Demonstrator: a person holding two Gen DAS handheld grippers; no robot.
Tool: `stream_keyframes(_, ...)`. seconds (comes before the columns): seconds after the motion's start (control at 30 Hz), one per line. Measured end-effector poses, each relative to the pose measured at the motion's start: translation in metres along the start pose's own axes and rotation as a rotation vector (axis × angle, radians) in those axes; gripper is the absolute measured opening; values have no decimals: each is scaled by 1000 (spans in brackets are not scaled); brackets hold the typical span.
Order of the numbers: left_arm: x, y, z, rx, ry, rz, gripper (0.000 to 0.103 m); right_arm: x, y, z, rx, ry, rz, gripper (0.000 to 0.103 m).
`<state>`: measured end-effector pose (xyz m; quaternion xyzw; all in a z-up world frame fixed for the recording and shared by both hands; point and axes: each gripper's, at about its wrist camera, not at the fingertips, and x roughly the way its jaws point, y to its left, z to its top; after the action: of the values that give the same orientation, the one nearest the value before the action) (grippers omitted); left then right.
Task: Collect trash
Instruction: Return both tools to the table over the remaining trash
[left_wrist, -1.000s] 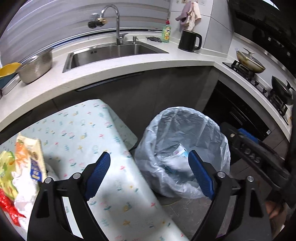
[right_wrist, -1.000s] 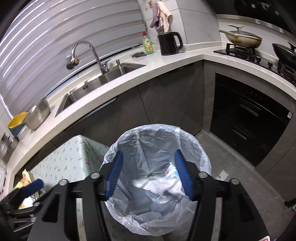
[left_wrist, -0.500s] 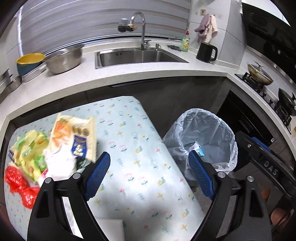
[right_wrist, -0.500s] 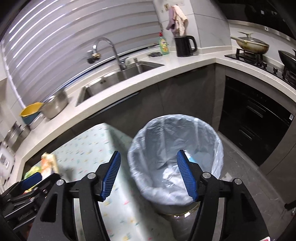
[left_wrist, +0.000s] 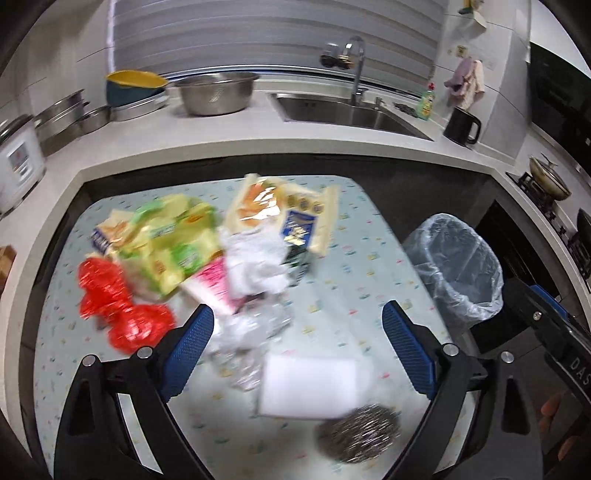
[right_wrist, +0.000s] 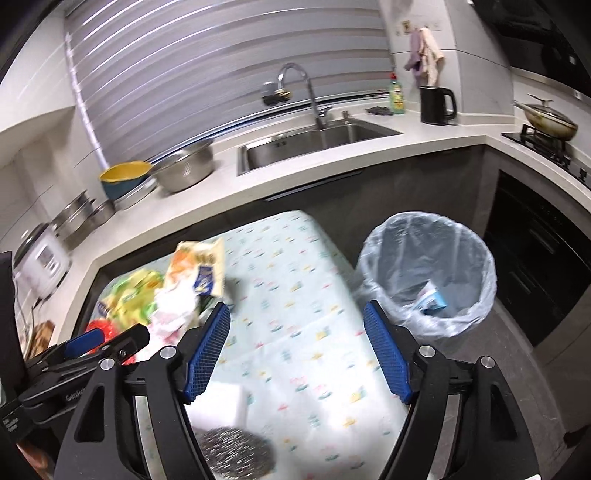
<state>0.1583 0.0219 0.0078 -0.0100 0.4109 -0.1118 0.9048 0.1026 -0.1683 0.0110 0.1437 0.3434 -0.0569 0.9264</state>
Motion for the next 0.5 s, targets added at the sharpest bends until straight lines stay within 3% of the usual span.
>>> stream_keyframes(0.33,-9,86,-43,-100,36,110,88,14,68,-39,-85,86,75,72)
stream_keyframes(0.5,-4,118,-58,-148,68,127,88,32,95,-53,-122,132,101,72)
